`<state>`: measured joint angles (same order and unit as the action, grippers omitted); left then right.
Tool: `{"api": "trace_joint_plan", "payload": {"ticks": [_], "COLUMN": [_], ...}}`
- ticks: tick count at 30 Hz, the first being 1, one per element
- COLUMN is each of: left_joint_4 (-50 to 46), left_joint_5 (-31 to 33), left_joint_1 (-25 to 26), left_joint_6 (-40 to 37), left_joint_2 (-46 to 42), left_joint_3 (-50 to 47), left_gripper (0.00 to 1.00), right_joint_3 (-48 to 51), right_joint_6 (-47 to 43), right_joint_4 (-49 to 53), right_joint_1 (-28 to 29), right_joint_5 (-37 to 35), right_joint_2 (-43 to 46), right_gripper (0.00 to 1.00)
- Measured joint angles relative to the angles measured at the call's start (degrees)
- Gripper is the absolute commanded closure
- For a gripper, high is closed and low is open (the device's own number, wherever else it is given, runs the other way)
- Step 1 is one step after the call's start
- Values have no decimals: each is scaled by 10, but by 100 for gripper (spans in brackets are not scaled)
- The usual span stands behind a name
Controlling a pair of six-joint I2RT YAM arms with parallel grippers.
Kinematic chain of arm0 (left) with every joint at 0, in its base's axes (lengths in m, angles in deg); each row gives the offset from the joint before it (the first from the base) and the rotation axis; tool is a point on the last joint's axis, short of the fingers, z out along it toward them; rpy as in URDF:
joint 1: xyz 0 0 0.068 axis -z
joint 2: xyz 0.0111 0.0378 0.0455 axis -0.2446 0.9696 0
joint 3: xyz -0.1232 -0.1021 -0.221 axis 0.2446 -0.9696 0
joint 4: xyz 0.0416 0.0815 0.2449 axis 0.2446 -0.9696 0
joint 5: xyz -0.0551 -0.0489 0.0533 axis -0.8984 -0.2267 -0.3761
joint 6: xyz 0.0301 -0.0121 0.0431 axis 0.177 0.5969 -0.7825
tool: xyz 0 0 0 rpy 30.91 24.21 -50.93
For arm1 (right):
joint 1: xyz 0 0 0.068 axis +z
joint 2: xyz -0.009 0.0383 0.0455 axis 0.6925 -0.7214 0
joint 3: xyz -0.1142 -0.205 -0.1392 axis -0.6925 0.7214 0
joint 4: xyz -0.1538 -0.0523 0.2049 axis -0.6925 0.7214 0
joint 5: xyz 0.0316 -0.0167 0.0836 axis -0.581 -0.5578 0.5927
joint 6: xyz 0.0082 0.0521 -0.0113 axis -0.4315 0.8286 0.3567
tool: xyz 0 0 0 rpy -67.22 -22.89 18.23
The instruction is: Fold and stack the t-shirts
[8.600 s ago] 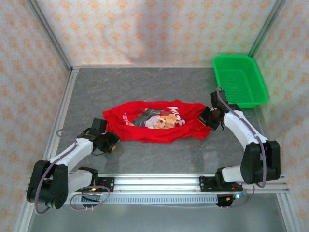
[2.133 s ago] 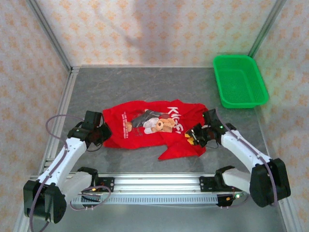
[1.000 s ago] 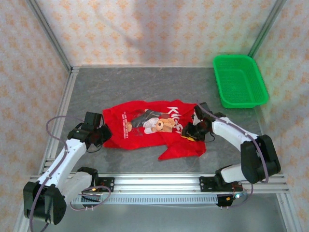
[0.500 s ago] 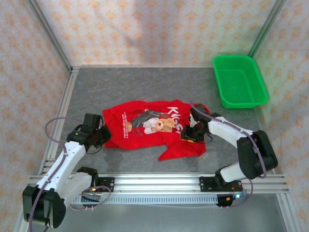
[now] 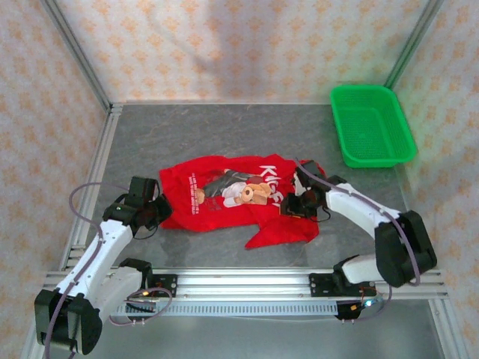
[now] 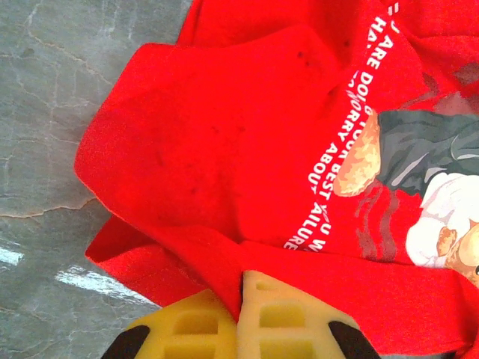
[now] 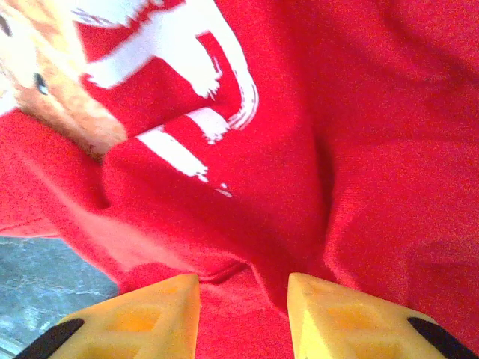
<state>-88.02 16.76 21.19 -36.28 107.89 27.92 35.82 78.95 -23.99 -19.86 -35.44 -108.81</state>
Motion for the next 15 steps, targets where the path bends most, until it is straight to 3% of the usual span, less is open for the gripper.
{"api": "trace_joint_plan", "payload": {"ticks": [15], "left_joint_4": [0], "left_joint_5": [0], "left_joint_1": [0], "left_joint_6": [0], "left_joint_2": [0], "left_joint_3": [-3], "left_gripper": [100], "right_joint_3": [2], "right_joint_6": [31], "right_joint_4": [-12], "right_joint_1": [7], "right_joint_5": [27], "right_joint_2": [6], "right_gripper": [63]}}
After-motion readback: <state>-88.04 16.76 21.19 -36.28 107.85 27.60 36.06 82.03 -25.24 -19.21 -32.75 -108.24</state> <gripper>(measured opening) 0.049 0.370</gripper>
